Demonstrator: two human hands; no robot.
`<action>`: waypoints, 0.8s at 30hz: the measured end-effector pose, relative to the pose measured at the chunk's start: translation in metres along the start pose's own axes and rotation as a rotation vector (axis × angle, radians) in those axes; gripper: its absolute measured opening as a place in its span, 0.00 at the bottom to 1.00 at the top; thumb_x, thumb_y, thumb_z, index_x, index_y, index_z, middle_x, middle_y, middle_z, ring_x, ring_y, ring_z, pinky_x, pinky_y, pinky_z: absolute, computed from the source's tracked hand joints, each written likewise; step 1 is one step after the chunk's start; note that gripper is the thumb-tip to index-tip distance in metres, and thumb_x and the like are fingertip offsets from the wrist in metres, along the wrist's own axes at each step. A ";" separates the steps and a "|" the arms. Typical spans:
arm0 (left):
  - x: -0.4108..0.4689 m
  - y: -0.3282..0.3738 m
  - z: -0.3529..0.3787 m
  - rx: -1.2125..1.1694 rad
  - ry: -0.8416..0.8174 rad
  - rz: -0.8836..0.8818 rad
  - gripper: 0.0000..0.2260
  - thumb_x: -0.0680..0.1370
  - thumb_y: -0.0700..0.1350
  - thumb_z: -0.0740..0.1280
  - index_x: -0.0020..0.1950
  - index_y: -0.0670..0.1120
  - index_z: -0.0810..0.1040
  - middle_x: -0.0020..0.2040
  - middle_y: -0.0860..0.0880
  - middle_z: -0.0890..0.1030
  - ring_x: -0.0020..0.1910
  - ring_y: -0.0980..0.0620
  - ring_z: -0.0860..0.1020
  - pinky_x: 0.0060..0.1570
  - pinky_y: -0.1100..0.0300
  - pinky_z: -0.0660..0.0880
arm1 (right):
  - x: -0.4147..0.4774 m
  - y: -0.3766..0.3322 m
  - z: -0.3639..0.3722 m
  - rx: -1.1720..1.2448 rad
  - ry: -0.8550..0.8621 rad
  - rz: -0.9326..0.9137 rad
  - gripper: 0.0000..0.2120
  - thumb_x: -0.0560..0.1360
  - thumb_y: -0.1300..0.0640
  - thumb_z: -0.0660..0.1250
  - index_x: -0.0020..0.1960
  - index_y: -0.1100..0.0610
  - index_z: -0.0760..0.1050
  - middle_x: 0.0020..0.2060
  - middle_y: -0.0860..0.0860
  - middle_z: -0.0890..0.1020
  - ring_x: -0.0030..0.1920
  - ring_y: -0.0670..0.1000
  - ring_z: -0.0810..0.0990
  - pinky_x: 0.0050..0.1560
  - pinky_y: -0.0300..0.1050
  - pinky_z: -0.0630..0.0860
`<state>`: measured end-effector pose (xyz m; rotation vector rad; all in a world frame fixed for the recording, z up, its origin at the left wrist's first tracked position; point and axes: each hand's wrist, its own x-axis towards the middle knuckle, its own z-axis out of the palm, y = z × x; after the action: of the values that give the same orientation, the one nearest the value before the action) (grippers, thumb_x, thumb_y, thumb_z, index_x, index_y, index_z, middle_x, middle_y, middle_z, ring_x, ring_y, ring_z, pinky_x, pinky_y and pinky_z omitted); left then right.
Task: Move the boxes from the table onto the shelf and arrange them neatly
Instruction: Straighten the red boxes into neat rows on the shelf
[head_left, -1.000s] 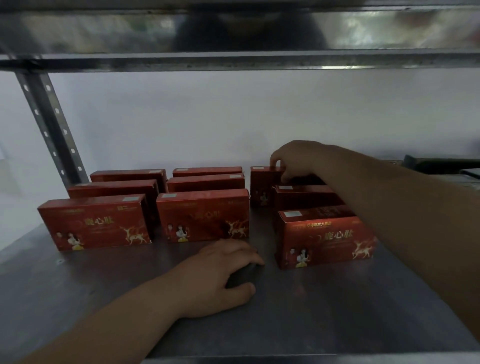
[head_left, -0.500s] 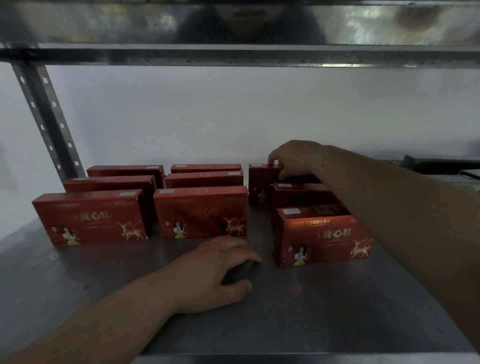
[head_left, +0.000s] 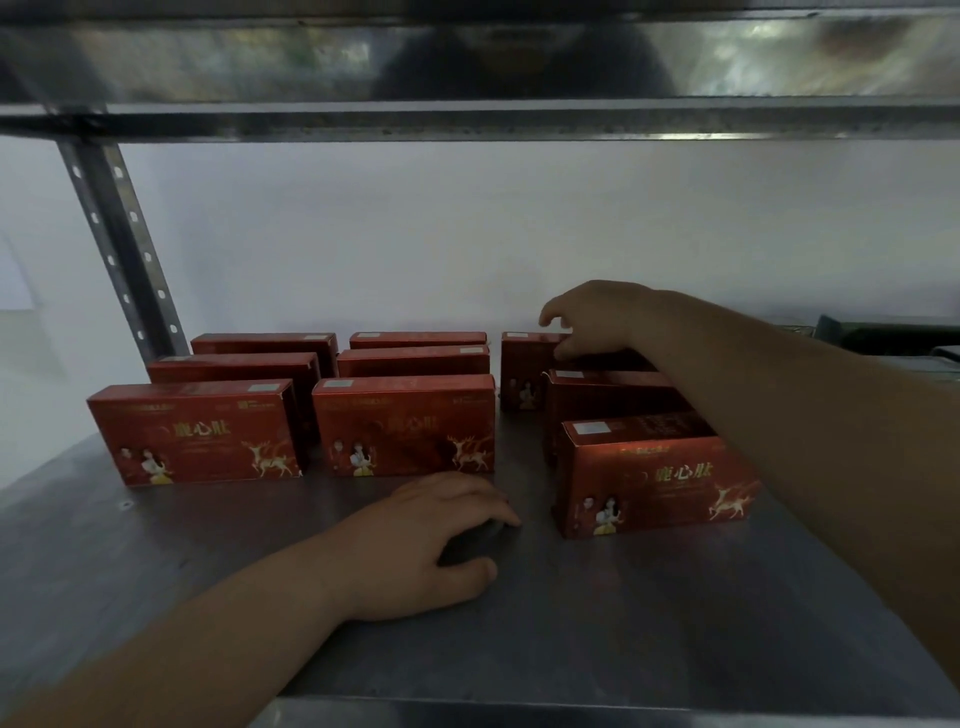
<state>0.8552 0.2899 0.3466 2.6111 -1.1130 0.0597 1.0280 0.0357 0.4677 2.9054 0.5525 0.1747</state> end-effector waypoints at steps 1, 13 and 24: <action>0.000 0.000 0.000 -0.005 -0.003 -0.001 0.21 0.79 0.58 0.64 0.72 0.62 0.68 0.71 0.65 0.64 0.69 0.72 0.56 0.65 0.78 0.50 | -0.006 -0.001 -0.004 0.030 0.016 -0.014 0.25 0.76 0.44 0.69 0.72 0.45 0.69 0.66 0.49 0.76 0.63 0.52 0.74 0.58 0.50 0.74; 0.000 -0.001 0.001 0.011 -0.015 0.016 0.20 0.80 0.58 0.62 0.72 0.63 0.66 0.70 0.65 0.63 0.69 0.71 0.57 0.64 0.78 0.51 | -0.088 0.004 -0.014 0.144 -0.151 -0.055 0.24 0.70 0.38 0.74 0.64 0.41 0.75 0.52 0.39 0.78 0.53 0.46 0.77 0.57 0.48 0.75; -0.001 -0.001 0.001 -0.005 -0.040 -0.007 0.20 0.80 0.59 0.62 0.72 0.64 0.65 0.72 0.64 0.62 0.70 0.70 0.57 0.64 0.77 0.51 | -0.058 -0.019 -0.006 0.076 -0.065 -0.055 0.25 0.74 0.45 0.73 0.70 0.47 0.73 0.61 0.49 0.79 0.58 0.52 0.77 0.58 0.50 0.75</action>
<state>0.8556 0.2909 0.3456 2.6224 -1.1163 0.0038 0.9672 0.0327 0.4651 2.9532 0.6407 0.0526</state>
